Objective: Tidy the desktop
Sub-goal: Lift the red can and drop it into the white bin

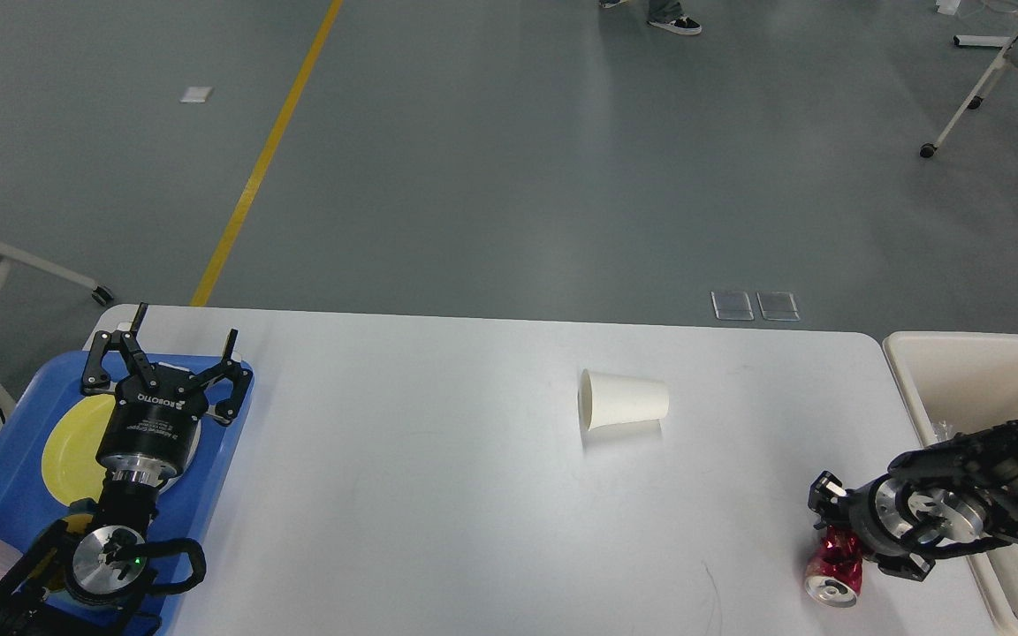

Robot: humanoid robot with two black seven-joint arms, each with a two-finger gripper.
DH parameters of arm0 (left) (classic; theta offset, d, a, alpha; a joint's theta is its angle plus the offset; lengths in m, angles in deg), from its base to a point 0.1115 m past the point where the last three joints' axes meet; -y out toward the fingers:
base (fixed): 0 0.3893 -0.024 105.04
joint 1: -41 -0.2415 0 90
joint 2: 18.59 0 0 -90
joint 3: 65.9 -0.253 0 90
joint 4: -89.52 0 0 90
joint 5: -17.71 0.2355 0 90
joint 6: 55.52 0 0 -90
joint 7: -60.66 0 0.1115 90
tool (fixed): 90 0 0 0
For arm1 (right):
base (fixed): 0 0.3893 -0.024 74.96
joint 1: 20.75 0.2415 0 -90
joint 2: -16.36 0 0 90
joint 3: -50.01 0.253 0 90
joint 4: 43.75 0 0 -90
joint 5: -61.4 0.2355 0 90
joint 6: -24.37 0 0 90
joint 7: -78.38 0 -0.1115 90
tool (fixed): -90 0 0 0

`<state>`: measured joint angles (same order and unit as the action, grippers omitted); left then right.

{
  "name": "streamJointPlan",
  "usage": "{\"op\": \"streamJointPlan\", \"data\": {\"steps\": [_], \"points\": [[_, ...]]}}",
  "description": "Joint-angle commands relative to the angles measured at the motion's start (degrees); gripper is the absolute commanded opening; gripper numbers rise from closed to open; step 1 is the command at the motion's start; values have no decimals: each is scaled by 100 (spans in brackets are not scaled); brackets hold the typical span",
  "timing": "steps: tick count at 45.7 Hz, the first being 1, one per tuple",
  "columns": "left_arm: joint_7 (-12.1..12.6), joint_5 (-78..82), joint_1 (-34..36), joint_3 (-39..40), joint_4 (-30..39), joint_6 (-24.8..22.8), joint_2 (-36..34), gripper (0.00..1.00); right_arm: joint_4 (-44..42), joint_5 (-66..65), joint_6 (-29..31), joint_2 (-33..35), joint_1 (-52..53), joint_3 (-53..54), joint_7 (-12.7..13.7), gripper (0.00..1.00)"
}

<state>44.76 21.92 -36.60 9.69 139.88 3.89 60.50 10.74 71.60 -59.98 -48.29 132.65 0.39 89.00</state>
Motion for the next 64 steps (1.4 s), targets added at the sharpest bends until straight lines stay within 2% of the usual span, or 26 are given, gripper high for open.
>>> {"op": "streamJointPlan", "data": {"steps": [1, 7, 11, 20, 26, 31, 43, 49, 58, 64], "points": [[0, 1, -1, 0, 0, 0, 1, 96, 27, 43, 7, 102, 58, 40, 10, 0], [0, 1, -1, 0, 0, 0, 1, 96, 150, 96, 50, 278, 172, 5, 19, 0], [0, -7, -1, 0, 0, 0, 1, 96, 264, 87, 208, 409, 356, -13, 212, 0], [0, 1, -1, 9, 0, 0, 1, 96, 624, 52, 1262, 682, 1217, -179, 652, 0], [0, -7, -1, 0, 0, 0, 1, 96, 966, 17, 1974, 682, 2131, -864, 643, 0], [0, 1, -1, 0, 0, 0, 1, 96, 1485, 17, 2282, 682, 3088, -1453, 626, 0], [0, 1, -1, 0, 0, 0, 1, 96, 3216, 78, 2300, 629, 5383, -2473, 599, 0], [-9, 1, -1, 0, 0, 0, 1, 96, 3805, 87, 2266, 691, 5955, -2719, 599, 0], [-9, 1, -1, 0, 0, 0, 1, 96, 3911, 87, 2143, 752, 6149, -2939, 590, 0], [0, 1, -1, 0, 0, 0, 1, 96, 3807, 96, 1853, 831, 6097, -3062, 590, 0]]}}
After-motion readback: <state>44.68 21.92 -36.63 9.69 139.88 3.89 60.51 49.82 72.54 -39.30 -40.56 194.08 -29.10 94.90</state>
